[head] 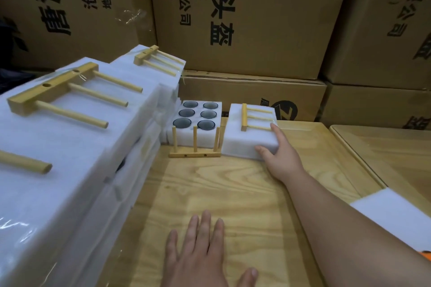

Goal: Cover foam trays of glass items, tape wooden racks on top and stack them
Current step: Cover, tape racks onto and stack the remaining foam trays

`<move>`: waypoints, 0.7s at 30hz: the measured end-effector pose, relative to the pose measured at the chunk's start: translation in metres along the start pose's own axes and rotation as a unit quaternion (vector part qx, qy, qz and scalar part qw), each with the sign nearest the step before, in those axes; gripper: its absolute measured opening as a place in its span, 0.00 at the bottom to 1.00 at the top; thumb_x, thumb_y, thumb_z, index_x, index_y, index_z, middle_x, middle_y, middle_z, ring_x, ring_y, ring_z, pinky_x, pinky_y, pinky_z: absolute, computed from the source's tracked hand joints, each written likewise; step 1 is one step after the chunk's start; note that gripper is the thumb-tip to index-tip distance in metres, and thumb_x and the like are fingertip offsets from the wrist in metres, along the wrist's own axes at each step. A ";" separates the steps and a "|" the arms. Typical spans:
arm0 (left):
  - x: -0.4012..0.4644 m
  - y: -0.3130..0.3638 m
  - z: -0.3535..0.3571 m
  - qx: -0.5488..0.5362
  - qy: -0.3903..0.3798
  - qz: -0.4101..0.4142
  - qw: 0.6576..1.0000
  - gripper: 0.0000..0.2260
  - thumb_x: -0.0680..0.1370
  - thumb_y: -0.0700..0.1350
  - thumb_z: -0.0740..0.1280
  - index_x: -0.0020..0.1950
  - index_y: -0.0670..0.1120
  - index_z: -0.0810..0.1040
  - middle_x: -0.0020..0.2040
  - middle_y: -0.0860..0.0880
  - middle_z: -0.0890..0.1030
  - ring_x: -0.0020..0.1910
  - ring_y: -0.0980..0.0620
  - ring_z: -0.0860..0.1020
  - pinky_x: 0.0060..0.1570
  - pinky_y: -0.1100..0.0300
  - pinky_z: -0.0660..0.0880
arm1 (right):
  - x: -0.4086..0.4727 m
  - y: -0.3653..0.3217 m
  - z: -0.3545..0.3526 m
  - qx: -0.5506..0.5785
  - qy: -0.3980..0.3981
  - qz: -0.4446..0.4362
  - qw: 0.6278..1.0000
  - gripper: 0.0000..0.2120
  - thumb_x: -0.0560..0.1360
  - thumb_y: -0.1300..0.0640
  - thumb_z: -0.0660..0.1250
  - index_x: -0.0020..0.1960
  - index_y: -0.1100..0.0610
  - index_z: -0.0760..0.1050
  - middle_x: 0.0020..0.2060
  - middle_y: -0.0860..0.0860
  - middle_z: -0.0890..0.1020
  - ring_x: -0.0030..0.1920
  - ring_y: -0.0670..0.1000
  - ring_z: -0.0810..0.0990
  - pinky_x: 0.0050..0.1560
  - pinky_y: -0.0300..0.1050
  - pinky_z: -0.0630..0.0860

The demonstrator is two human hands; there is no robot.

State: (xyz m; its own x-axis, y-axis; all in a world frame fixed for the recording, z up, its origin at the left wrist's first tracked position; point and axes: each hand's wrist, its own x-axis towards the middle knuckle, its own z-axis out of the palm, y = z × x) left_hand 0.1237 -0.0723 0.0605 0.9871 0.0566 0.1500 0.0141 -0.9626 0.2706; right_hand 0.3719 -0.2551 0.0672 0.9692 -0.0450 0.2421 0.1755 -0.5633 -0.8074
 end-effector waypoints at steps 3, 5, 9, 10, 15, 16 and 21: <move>0.003 -0.001 0.005 0.007 -0.022 -0.018 1.000 0.41 0.61 0.76 0.54 0.52 0.48 0.89 0.56 0.47 0.86 0.55 0.47 0.84 0.67 0.55 0.59 | 0.019 0.000 0.010 -0.003 0.006 -0.007 1.000 0.37 0.75 0.42 0.71 0.78 0.34 0.55 0.75 0.45 0.69 0.73 0.54 0.70 0.61 0.43 0.68; 0.005 -0.002 0.007 -0.002 -0.037 -0.019 0.999 0.41 0.62 0.76 0.54 0.52 0.49 0.89 0.56 0.48 0.86 0.52 0.45 0.86 0.59 0.53 0.63 | 0.027 0.001 0.016 -0.003 0.011 -0.010 1.000 0.38 0.75 0.42 0.71 0.78 0.34 0.55 0.75 0.45 0.69 0.73 0.54 0.70 0.61 0.43 0.68; 0.005 -0.003 0.006 0.001 -0.050 -0.028 0.998 0.41 0.62 0.77 0.53 0.54 0.49 0.88 0.58 0.47 0.85 0.54 0.45 0.85 0.75 0.54 0.41 | 0.031 -0.003 0.019 -0.051 0.043 0.004 0.998 0.39 0.74 0.41 0.72 0.79 0.40 0.56 0.74 0.48 0.69 0.72 0.54 0.68 0.69 0.52 0.69; 0.004 -0.003 0.005 -0.001 -0.056 -0.030 0.998 0.41 0.62 0.76 0.53 0.54 0.49 0.88 0.58 0.47 0.85 0.54 0.45 0.85 0.76 0.54 0.38 | 0.026 -0.006 0.020 -0.109 0.077 -0.012 0.991 0.38 0.74 0.41 0.72 0.78 0.44 0.58 0.72 0.49 0.69 0.72 0.55 0.68 0.70 0.53 0.68; 0.001 -0.003 0.001 0.005 -0.042 -0.033 0.999 0.40 0.62 0.75 0.53 0.53 0.50 0.88 0.58 0.48 0.85 0.54 0.46 0.85 0.76 0.54 0.38 | -0.016 -0.038 0.049 -0.216 0.167 -0.304 0.913 0.21 0.70 0.53 0.69 0.61 0.56 0.74 0.57 0.57 0.76 0.57 0.60 0.72 0.61 0.57 0.70; 0.001 -0.003 0.002 0.008 -0.040 -0.033 0.999 0.40 0.62 0.75 0.53 0.53 0.50 0.88 0.58 0.48 0.85 0.54 0.47 0.85 0.76 0.53 0.41 | -0.023 -0.044 0.058 -0.202 0.130 -0.348 0.906 0.21 0.68 0.54 0.70 0.60 0.57 0.74 0.56 0.56 0.76 0.56 0.59 0.73 0.60 0.57 0.72; 0.005 -0.003 0.003 0.008 -0.054 -0.036 0.998 0.40 0.59 0.77 0.54 0.51 0.52 0.89 0.56 0.49 0.86 0.53 0.49 0.86 0.57 0.51 0.64 | -0.027 -0.066 0.091 -0.088 -0.077 -0.219 0.969 0.39 0.72 0.48 0.72 0.77 0.53 0.58 0.73 0.48 0.66 0.68 0.52 0.71 0.69 0.48 0.70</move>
State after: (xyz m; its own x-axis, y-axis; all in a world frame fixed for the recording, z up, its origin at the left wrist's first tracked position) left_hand 0.1287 -0.0697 0.0573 0.9948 0.0981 0.0279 0.0874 -0.9612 0.2616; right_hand 0.3501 -0.1416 0.0654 0.8256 0.3455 0.4460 0.5558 -0.6339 -0.5378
